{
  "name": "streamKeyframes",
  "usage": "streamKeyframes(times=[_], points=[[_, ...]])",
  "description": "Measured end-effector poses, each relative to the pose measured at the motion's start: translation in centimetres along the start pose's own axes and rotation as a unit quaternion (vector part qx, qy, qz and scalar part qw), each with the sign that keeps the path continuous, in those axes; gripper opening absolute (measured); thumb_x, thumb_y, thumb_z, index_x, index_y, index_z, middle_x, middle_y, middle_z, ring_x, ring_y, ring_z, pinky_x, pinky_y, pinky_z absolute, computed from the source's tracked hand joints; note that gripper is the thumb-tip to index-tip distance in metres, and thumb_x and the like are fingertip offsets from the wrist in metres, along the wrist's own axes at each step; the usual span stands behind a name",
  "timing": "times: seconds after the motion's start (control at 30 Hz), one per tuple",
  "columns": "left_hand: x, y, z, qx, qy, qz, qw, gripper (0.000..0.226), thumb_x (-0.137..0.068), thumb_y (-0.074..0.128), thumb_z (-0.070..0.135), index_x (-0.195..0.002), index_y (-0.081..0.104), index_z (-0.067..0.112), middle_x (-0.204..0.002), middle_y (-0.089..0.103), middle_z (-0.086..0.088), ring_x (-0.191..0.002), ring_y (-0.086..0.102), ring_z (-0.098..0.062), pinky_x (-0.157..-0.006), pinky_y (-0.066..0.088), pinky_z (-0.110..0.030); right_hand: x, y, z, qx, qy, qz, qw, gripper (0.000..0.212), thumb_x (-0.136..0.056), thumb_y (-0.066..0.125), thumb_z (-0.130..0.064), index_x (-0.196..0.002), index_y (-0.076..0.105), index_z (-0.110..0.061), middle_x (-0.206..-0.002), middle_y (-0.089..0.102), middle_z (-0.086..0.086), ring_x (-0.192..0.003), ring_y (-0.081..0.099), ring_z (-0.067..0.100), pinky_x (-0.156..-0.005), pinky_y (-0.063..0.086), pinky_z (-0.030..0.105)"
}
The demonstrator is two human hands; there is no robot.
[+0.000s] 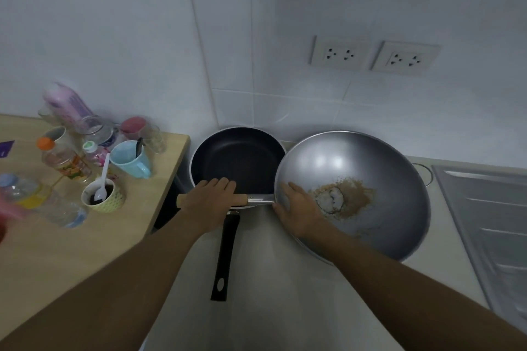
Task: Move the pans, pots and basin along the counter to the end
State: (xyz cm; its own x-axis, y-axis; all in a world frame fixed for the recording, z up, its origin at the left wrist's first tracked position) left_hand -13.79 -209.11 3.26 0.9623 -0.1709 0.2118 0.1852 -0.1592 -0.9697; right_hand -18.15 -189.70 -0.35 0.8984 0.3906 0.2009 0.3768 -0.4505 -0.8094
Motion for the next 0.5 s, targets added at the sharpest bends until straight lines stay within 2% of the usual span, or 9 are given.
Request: streamKeyframes(times=[0.1, 0.17, 0.27, 0.33, 0.4, 0.5], points=[[-1.0, -0.5, 1.0, 0.067, -0.008, 0.012, 0.998, 0.051, -0.094, 0.054, 0.031, -0.140, 0.038, 0.015, -0.131, 0.051, -0.003, -0.114, 0.053, -0.021, -0.099, 0.041, -0.035, 1.0, -1.5, 1.7, -0.026, 0.028, 0.007, 0.999, 0.067, -0.098, 0.047, -0.050, -0.156, 0.031, -0.019, -0.161, 0.031, 0.008, -0.148, 0.028, 0.026, -0.119, 0.022, 0.037], [-2.0, -1.1, 2.1, 0.129, -0.019, 0.011, 0.991, 0.052, -0.100, 0.043, 0.036, -0.147, 0.034, 0.015, -0.140, 0.048, -0.004, -0.124, 0.049, -0.023, -0.105, 0.039, -0.039, 1.7, -3.0, 2.7, -0.043, 0.040, 0.015, 0.998, 0.069, -0.098, 0.046, -0.054, -0.156, 0.031, -0.020, -0.161, 0.031, 0.006, -0.148, 0.027, 0.022, -0.120, 0.021, 0.035], [-3.5, -2.0, 4.2, 0.213, -0.031, -0.017, 0.976, 0.057, -0.103, 0.037, 0.043, -0.153, 0.028, 0.018, -0.155, 0.037, -0.004, -0.139, 0.038, -0.025, -0.113, 0.031, -0.041, 3.3, -5.5, 4.4, -0.106, 0.085, 0.038, 0.990, 0.074, -0.096, 0.044, -0.061, -0.155, 0.033, -0.019, -0.159, 0.036, 0.004, -0.147, 0.031, 0.023, -0.121, 0.024, 0.038], [-4.4, -3.2, 6.0, 0.260, -0.014, -0.016, 0.965, 0.052, -0.102, 0.035, 0.047, -0.147, 0.037, 0.022, -0.150, 0.044, -0.003, -0.135, 0.043, -0.025, -0.110, 0.036, -0.041, 4.8, -7.3, 5.7, -0.124, 0.111, 0.057, 0.984, 0.075, -0.095, 0.041, -0.066, -0.153, 0.037, -0.019, -0.156, 0.041, 0.006, -0.144, 0.037, 0.025, -0.120, 0.026, 0.043], [-5.3, -4.7, 8.3, 0.299, 0.006, -0.013, 0.954, 0.050, -0.102, 0.032, 0.050, -0.142, 0.043, 0.022, -0.145, 0.048, -0.002, -0.133, 0.045, -0.024, -0.108, 0.038, -0.041, 6.5, -9.3, 6.7, -0.129, 0.109, 0.081, 0.982, 0.068, -0.096, 0.040, -0.065, -0.147, 0.047, -0.021, -0.148, 0.052, 0.006, -0.136, 0.047, 0.026, -0.117, 0.031, 0.046], [-6.5, -6.9, 12.4, 0.321, 0.028, -0.014, 0.947, 0.064, -0.100, 0.027, 0.058, -0.153, 0.030, 0.022, -0.160, 0.031, 0.003, -0.146, 0.028, -0.018, -0.115, 0.025, -0.037, 9.6, -12.5, 8.4, -0.151, 0.090, 0.127, 0.976, 0.048, -0.099, 0.040, -0.059, -0.130, 0.060, -0.029, -0.134, 0.062, -0.001, -0.129, 0.052, 0.024, -0.115, 0.031, 0.051]])
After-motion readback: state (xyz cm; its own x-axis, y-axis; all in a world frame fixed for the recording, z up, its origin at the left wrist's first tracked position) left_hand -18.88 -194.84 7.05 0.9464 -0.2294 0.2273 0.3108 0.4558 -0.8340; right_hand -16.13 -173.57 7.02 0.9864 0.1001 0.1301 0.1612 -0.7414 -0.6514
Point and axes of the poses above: each hand's wrist, its own x-axis away from the middle knuckle, its own y-axis out of the palm, z = x × y, the point moved 6 cm from there along -x, towards the middle knuckle
